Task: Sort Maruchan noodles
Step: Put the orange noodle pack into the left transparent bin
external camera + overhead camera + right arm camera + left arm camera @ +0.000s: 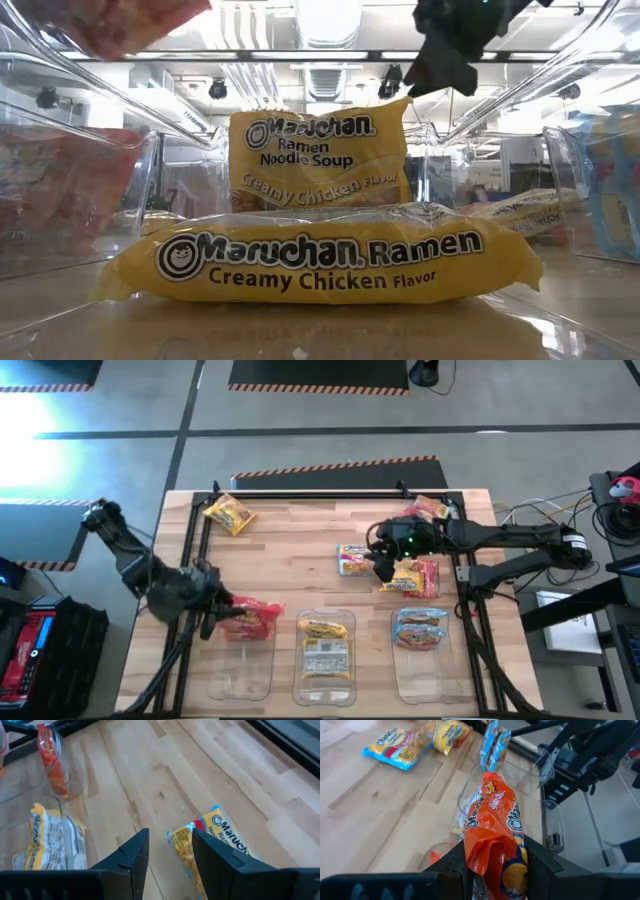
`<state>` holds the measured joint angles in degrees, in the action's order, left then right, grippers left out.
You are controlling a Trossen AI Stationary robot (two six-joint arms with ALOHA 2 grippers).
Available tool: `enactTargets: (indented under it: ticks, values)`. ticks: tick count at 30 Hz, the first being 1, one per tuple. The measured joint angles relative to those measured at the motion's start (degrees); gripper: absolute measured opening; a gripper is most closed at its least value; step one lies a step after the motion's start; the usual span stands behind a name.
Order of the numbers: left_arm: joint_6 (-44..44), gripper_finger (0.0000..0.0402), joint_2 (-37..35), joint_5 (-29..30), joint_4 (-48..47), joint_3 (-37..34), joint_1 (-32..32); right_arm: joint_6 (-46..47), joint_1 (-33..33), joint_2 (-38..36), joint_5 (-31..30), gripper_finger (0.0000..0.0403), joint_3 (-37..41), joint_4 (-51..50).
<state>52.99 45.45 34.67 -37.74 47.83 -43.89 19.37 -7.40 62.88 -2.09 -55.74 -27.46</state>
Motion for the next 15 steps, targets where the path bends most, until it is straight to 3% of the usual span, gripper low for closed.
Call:
enactTargets:
  ticks: [5, 15]
  values:
    - [11.0, 0.0101, 4.6, 8.9, -2.4, 0.0, -6.5, 0.2, 1.8, -1.8, -0.1, 0.0132, 2.1, -0.3]
    - [20.0, 0.0104, 13.7, 4.8, -3.0, 0.0, -7.6, 3.2, 2.1, -2.4, 0.6, 0.0131, 2.1, -5.3]
